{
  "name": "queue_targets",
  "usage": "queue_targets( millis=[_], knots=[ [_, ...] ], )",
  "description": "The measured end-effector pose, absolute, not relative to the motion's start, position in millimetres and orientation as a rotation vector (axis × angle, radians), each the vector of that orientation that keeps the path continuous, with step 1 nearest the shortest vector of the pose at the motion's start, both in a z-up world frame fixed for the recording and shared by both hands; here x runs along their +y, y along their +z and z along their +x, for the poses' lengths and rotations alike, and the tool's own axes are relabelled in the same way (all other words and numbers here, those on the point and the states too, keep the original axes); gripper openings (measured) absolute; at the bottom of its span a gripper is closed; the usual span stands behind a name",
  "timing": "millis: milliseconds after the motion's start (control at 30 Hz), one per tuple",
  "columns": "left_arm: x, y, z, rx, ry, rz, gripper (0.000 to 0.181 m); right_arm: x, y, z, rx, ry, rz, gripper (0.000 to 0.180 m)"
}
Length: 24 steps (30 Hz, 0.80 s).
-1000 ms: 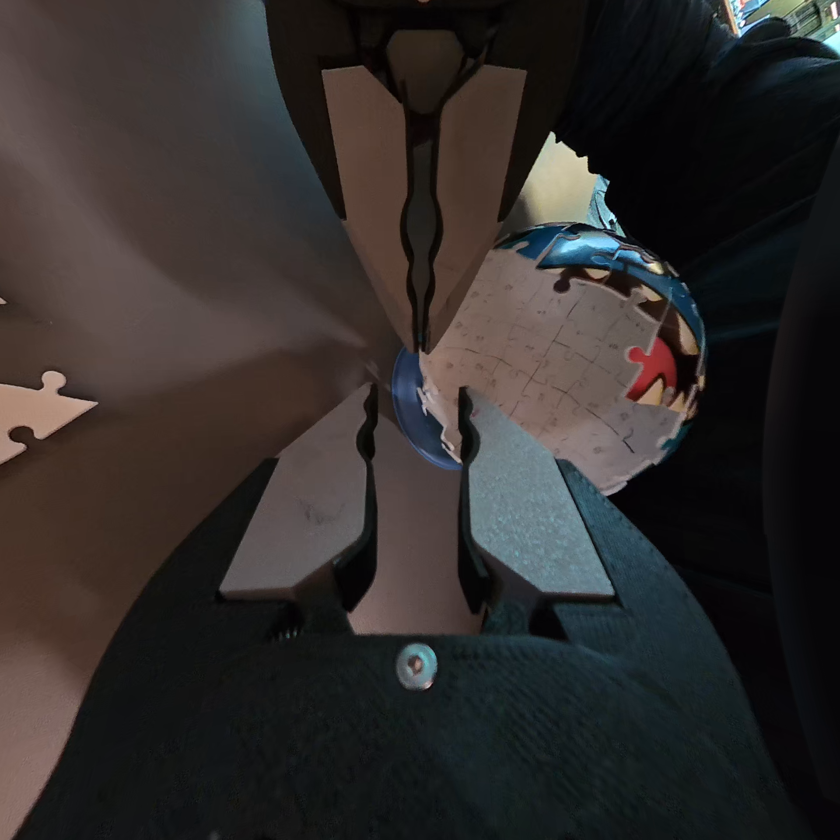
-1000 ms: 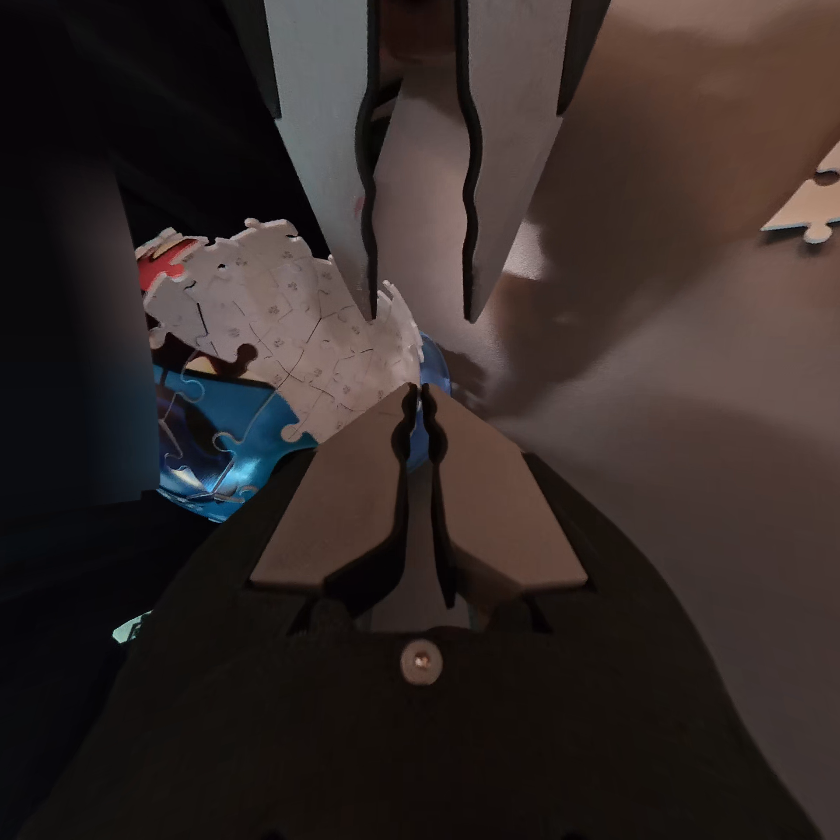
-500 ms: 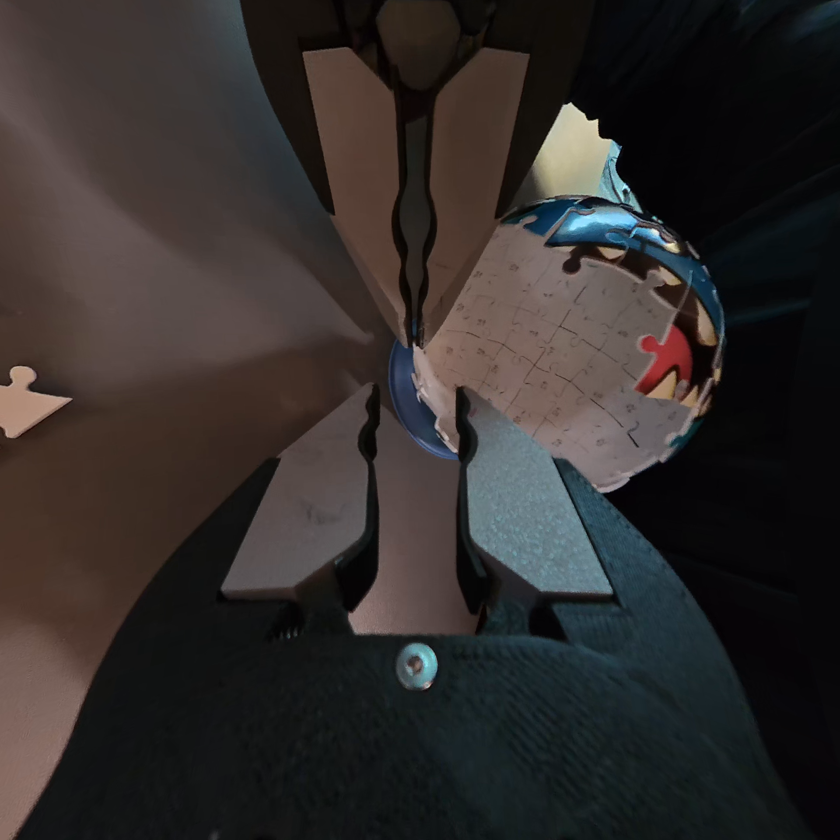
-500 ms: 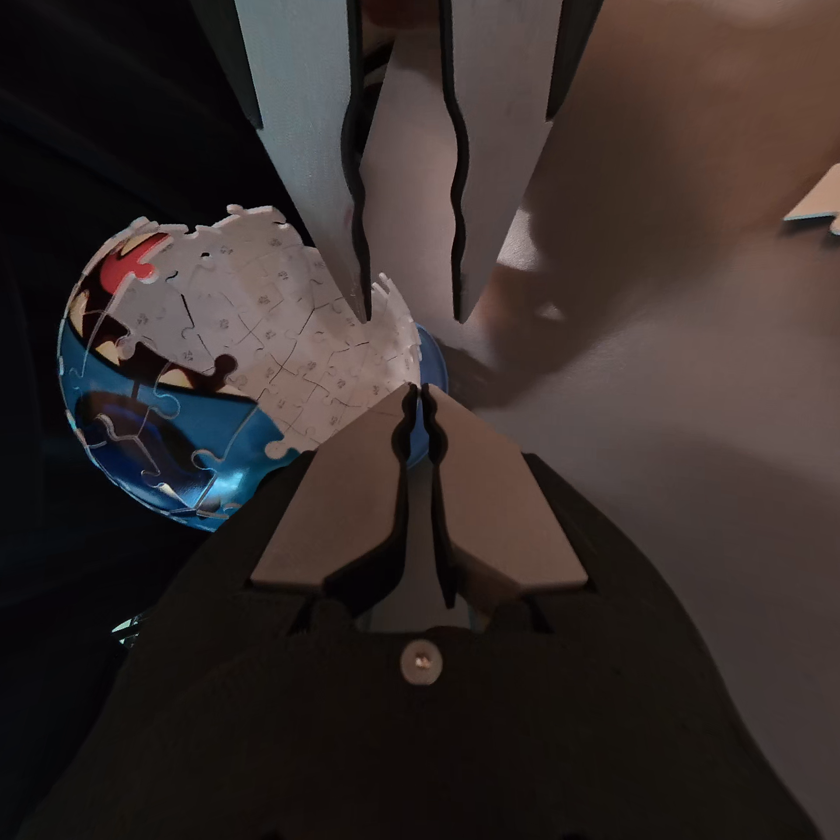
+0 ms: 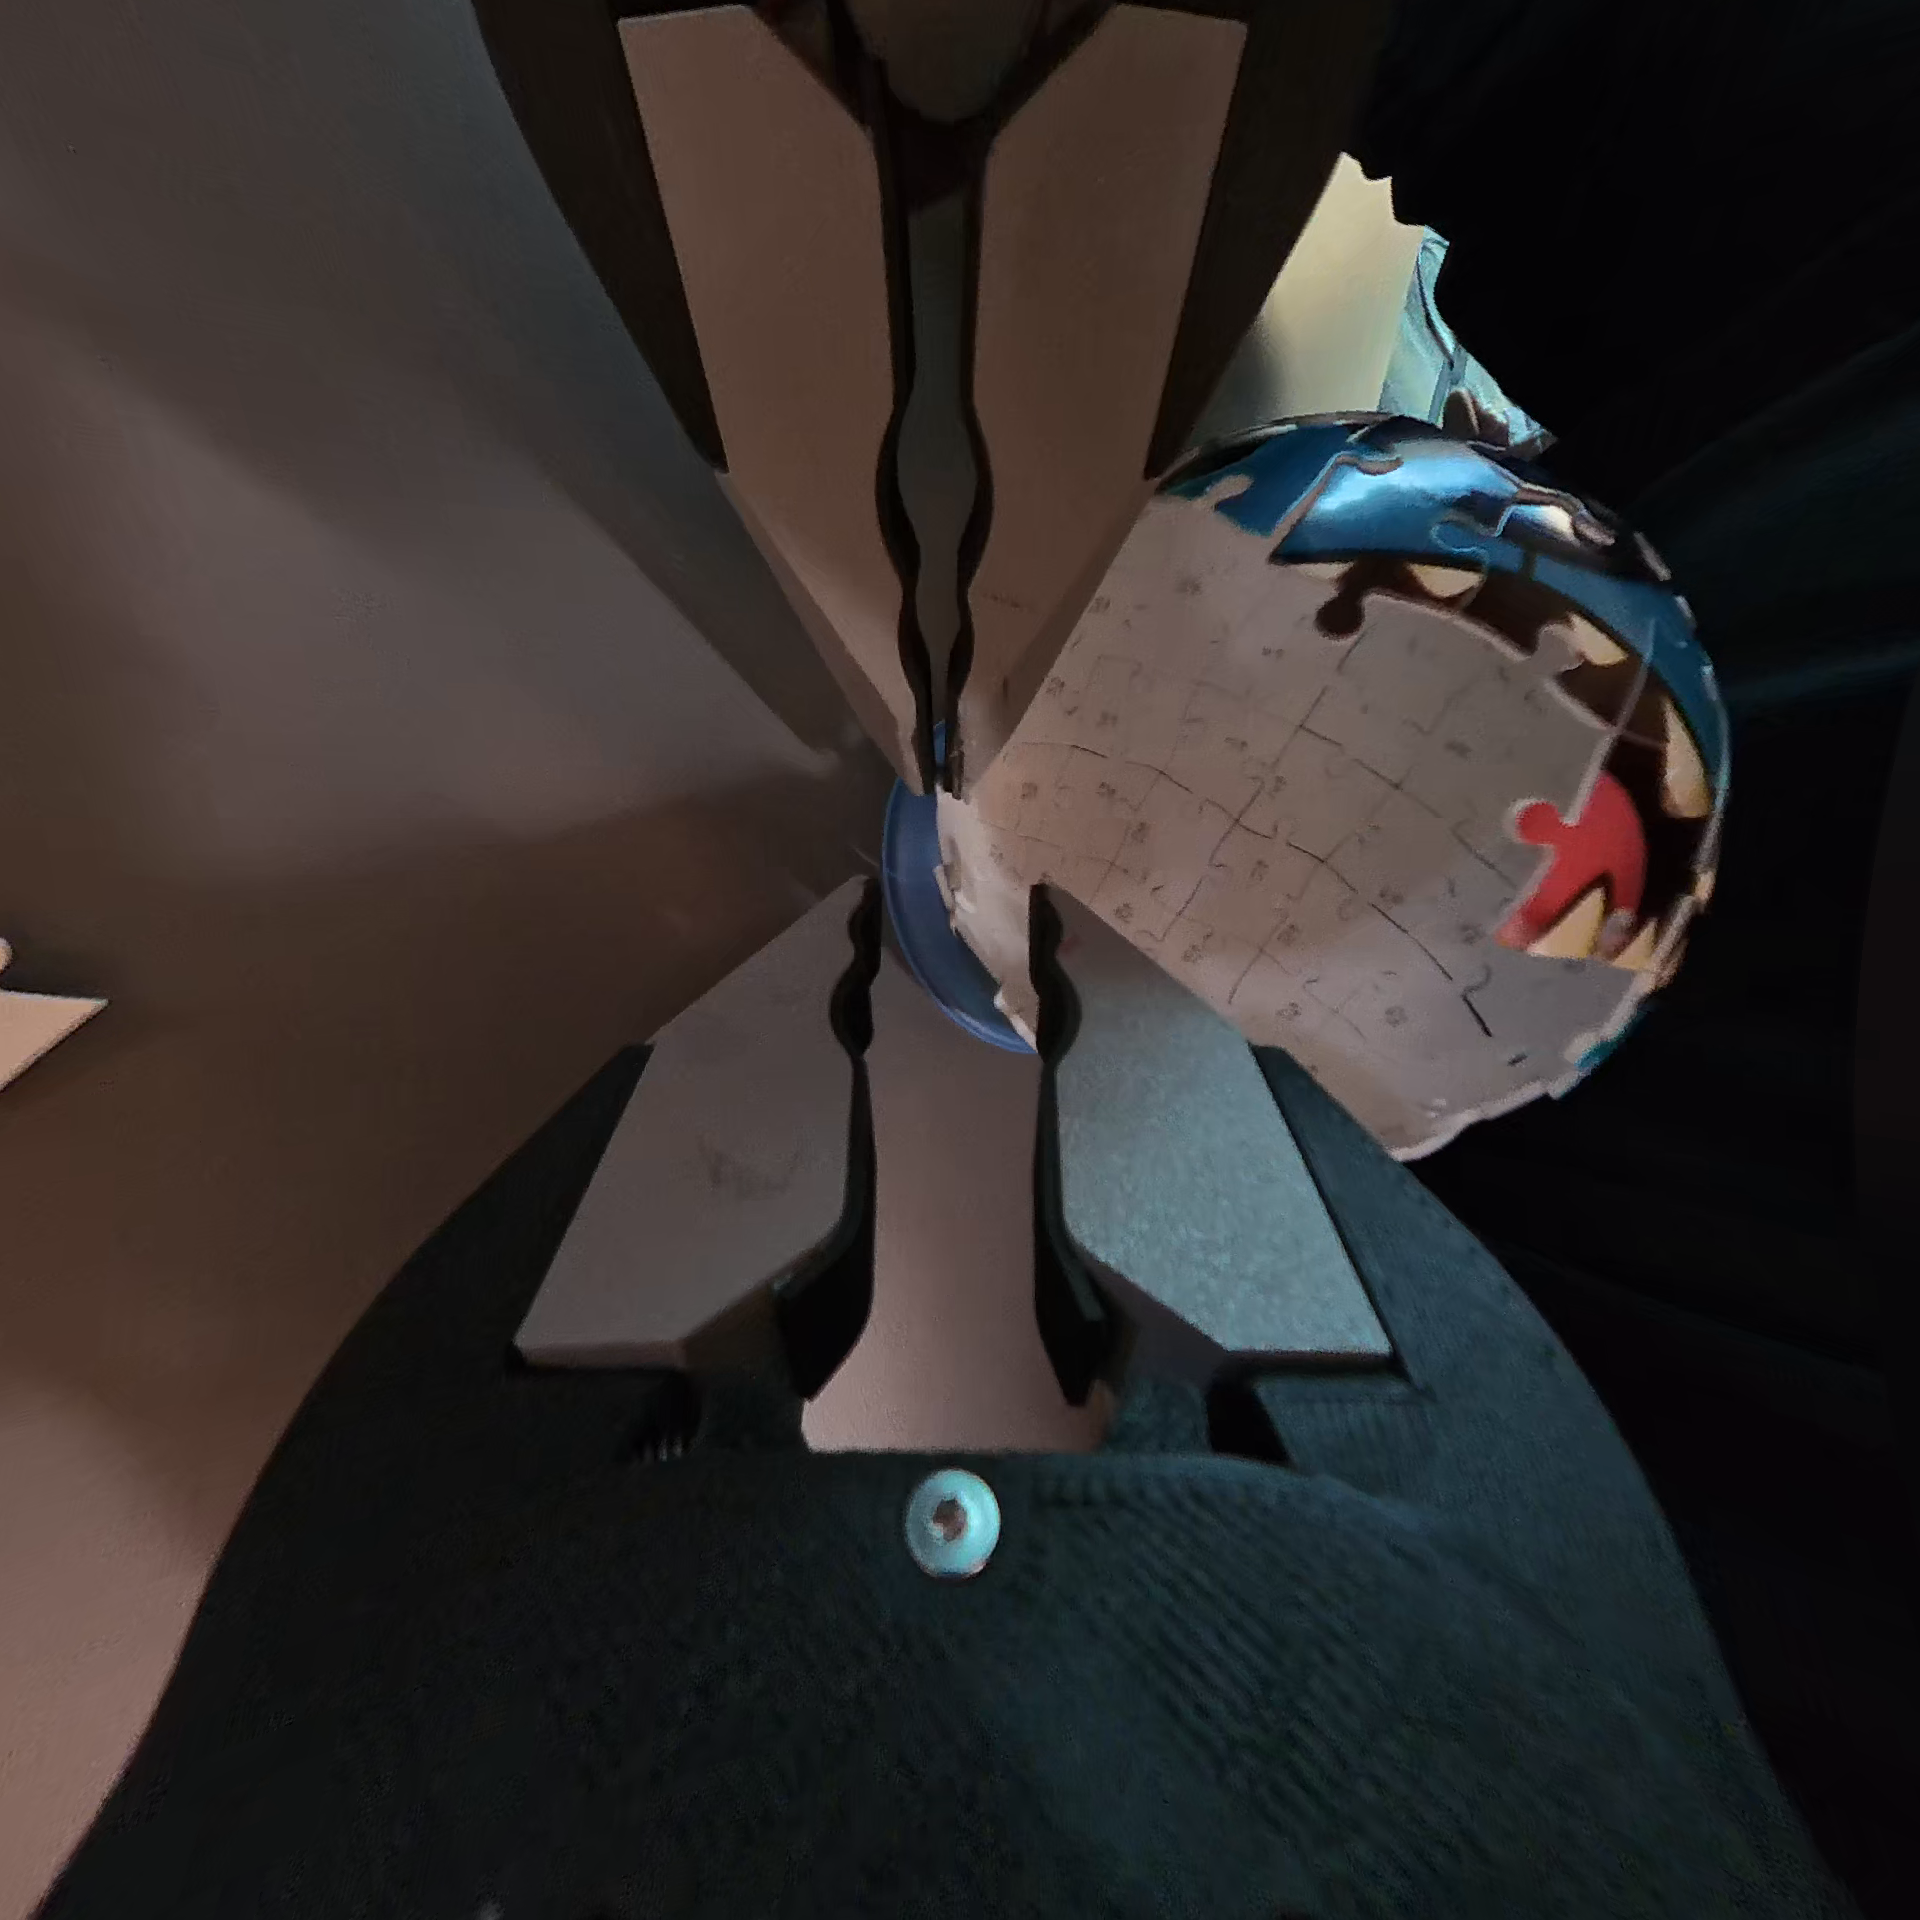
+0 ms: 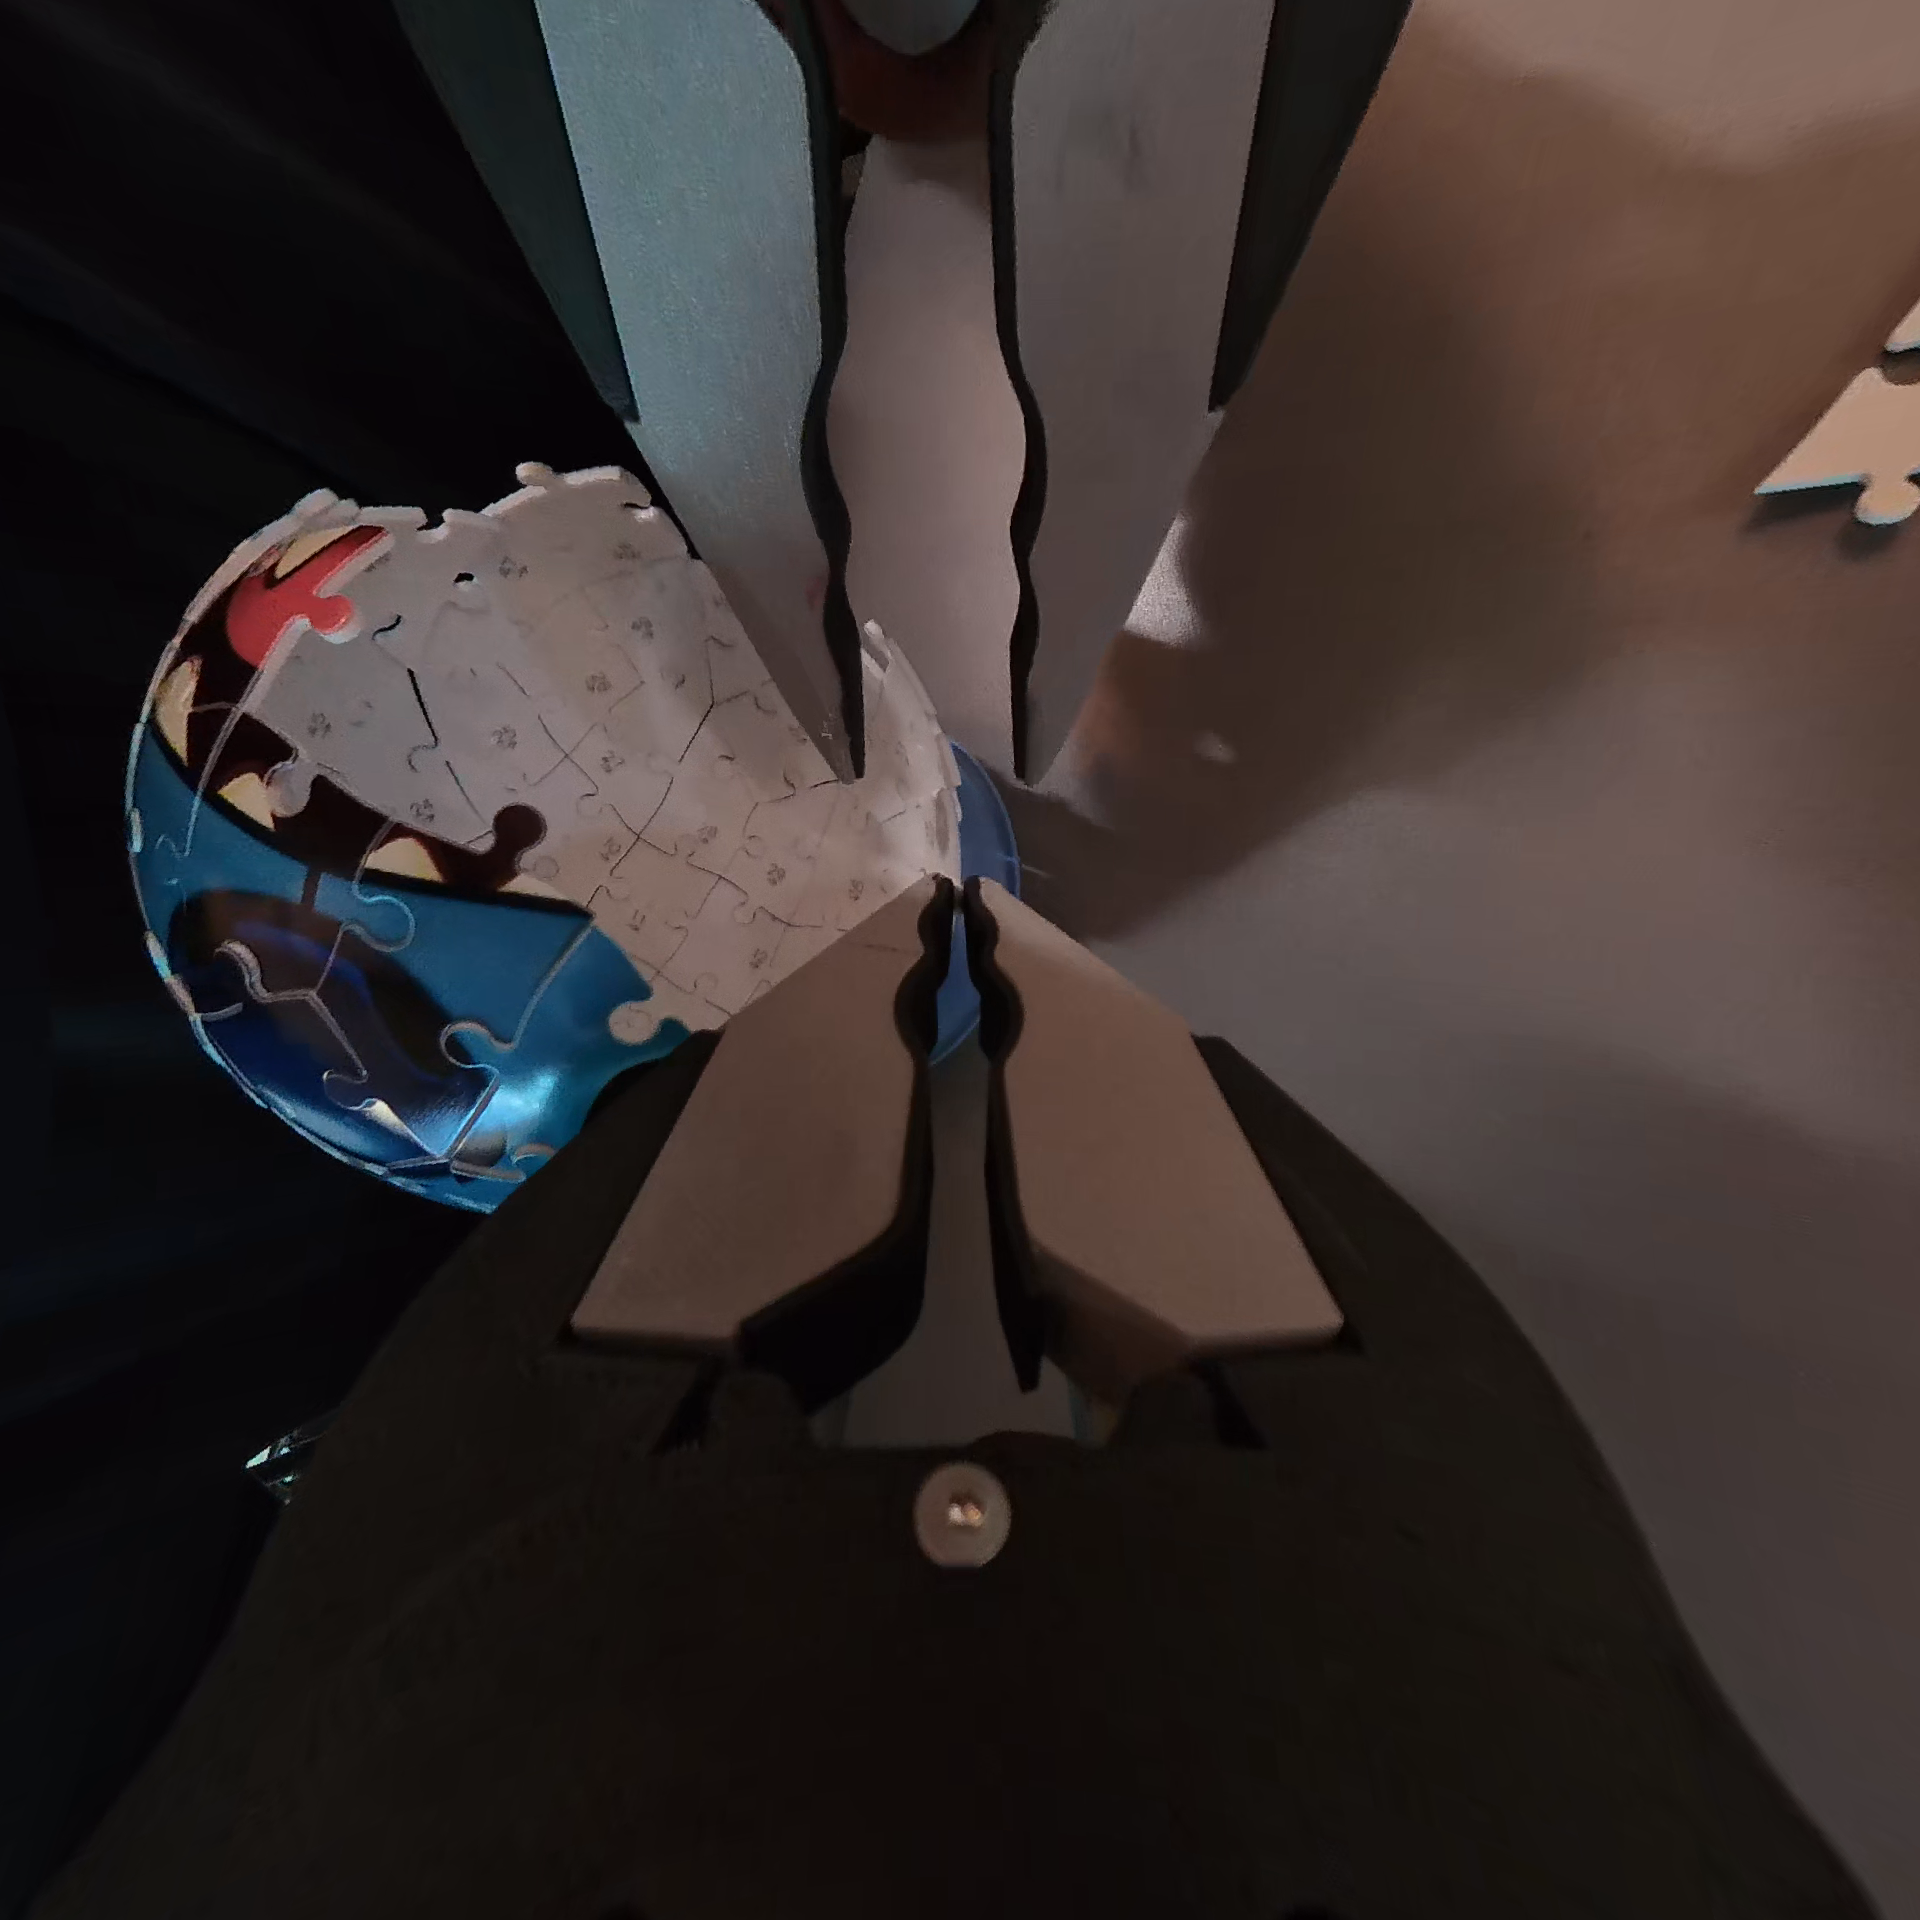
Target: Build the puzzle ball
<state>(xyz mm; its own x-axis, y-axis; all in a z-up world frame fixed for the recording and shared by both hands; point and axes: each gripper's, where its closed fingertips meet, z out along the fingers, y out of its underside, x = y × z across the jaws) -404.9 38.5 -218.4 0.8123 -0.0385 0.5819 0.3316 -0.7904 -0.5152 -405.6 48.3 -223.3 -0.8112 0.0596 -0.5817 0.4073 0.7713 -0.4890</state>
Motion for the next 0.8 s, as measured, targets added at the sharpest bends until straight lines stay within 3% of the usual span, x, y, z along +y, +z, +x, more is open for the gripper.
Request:
queue_targets(
  millis=[800],
  knots=[
    [50, -225, -405, -0.154, -0.805, -2.436, 0.014, 50, -223, -405, 2.428, -0.848, 0.364, 0.0]
  ],
)
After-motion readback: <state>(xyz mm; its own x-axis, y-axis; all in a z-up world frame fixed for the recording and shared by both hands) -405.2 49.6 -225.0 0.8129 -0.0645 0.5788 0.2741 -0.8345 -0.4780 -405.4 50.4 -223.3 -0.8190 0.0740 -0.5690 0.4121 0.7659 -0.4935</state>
